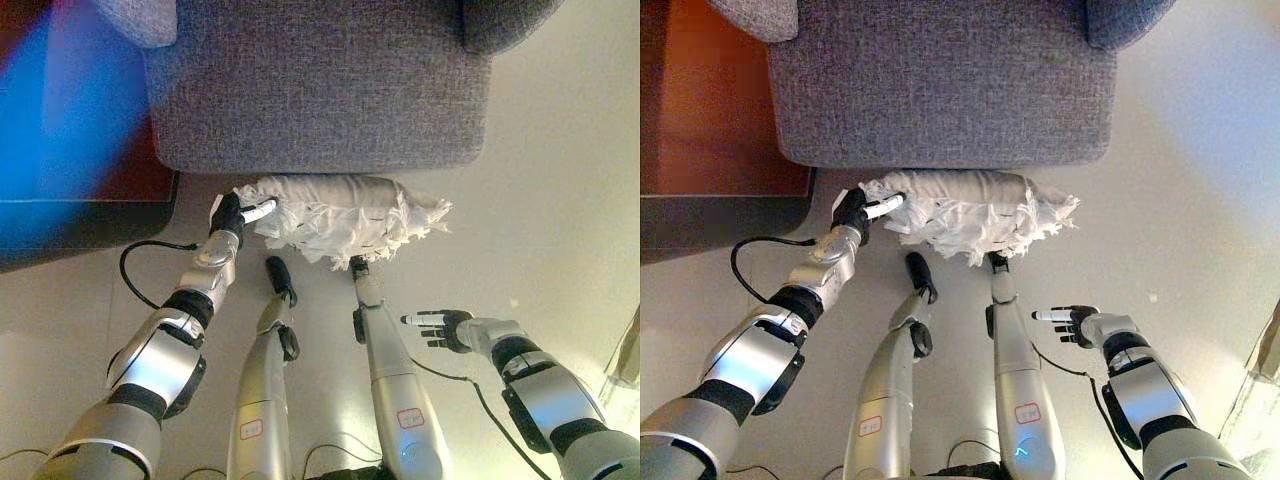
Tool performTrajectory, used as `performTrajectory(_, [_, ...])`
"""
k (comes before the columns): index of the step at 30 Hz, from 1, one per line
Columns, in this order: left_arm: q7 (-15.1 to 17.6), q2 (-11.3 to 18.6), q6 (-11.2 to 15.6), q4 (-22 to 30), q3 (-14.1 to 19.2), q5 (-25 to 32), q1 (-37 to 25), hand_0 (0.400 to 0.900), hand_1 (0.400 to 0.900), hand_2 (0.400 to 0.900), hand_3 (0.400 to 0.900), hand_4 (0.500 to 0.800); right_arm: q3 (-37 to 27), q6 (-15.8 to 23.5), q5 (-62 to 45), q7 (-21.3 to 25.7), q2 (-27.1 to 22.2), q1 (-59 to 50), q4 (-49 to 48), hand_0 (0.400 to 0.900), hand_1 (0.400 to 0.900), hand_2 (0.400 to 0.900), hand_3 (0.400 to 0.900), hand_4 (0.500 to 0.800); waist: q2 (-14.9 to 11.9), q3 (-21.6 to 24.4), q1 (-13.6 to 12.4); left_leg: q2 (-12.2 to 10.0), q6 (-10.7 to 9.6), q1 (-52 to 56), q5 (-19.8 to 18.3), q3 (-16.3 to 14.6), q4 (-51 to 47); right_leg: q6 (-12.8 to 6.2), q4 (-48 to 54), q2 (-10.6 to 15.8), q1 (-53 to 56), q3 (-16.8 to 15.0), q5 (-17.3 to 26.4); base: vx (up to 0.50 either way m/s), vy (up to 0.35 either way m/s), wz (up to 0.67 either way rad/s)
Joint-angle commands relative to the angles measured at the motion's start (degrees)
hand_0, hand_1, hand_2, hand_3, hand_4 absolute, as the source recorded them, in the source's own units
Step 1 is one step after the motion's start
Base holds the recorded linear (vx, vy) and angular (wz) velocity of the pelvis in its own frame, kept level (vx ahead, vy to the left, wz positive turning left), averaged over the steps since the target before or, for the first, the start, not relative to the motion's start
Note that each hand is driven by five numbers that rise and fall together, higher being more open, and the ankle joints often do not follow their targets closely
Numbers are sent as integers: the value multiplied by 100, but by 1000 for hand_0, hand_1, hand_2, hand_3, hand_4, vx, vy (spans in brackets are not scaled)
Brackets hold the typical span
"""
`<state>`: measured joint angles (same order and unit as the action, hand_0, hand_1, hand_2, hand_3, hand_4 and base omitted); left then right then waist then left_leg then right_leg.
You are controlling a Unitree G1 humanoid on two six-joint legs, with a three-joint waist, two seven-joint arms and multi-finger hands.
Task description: Pick up the pillow and put it on the sofa.
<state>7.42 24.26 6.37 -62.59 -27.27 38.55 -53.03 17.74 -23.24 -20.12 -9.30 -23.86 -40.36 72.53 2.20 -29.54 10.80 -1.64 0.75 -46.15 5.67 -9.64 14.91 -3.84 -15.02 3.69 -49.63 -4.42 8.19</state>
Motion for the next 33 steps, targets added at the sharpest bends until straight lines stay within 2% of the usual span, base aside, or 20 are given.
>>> performTrajectory(1, [-75,68,372,277,147,42,-447,400,400,400,400,500,276,-211,-61,124,-194,90,305,900,900,900,900,800,66,-26,-76,164,-388,-153,-357,178,349,29,-277,-320,5,469,-587,0,0,0])
performTrajectory(9, [-107,84,381,368,141,190,-359,400,400,400,400,500,315,-157,-42,-17,-276,89,280,900,900,900,900,800,91,-26,-124,177,-409,-75,-330,148,403,49,-284,-280,134,498,-622,-10,5,2])
performTrajectory(13, [-171,86,263,473,98,67,-267,400,400,400,400,500,313,-150,-82,29,-260,148,230,900,900,900,900,800,102,-26,-153,213,-409,197,-334,141,354,63,-243,-241,406,554,-651,-21,4,4])
performTrajectory(17, [-211,88,275,522,58,-5,-185,400,400,400,400,500,307,-166,-95,61,-257,194,202,900,900,900,900,800,98,-26,-162,236,-411,357,-334,139,307,67,-198,-224,568,583,-647,-3,1,1])
performTrajectory(18, [-304,107,82,664,6,-289,-29,400,400,400,400,500,280,-187,-57,135,-222,310,156,900,900,900,900,800,95,-26,-181,264,-411,709,-362,103,210,62,-116,-167,921,646,-656,0,0,0])
performTrajectory(21, [-532,196,-68,750,-102,-703,146,400,400,400,400,500,231,-236,-8,93,-221,417,131,900,900,900,900,800,85,-24,-221,296,-407,1207,-379,97,99,72,-41,-130,1439,697,-697,0,0,0])
performTrajectory(25, [-784,398,-160,961,-252,-997,539,400,400,400,400,500,143,-307,75,30,-230,741,156,900,900,900,900,800,136,324,-298,323,-408,1933,-409,100,-119,73,73,-66,2135,733,-792,68,-25,1])
performTrajectory(29, [-934,553,-231,1291,-242,-1174,1033,400,400,400,400,500,-79,-221,229,-150,-268,1201,187,900,900,900,900,800,218,671,-384,379,-421,2629,-395,136,-461,36,312,29,2840,812,-845,98,-17,5])
performTrajectory(33, [-1351,616,-452,1532,-206,-1440,1533,400,400,400,400,500,-352,-92,378,-223,-283,1858,203,900,900,900,900,800,313,1148,-447,475,-372,3430,-418,229,-931,-49,696,129,3637,913,-832,145,-8,13])
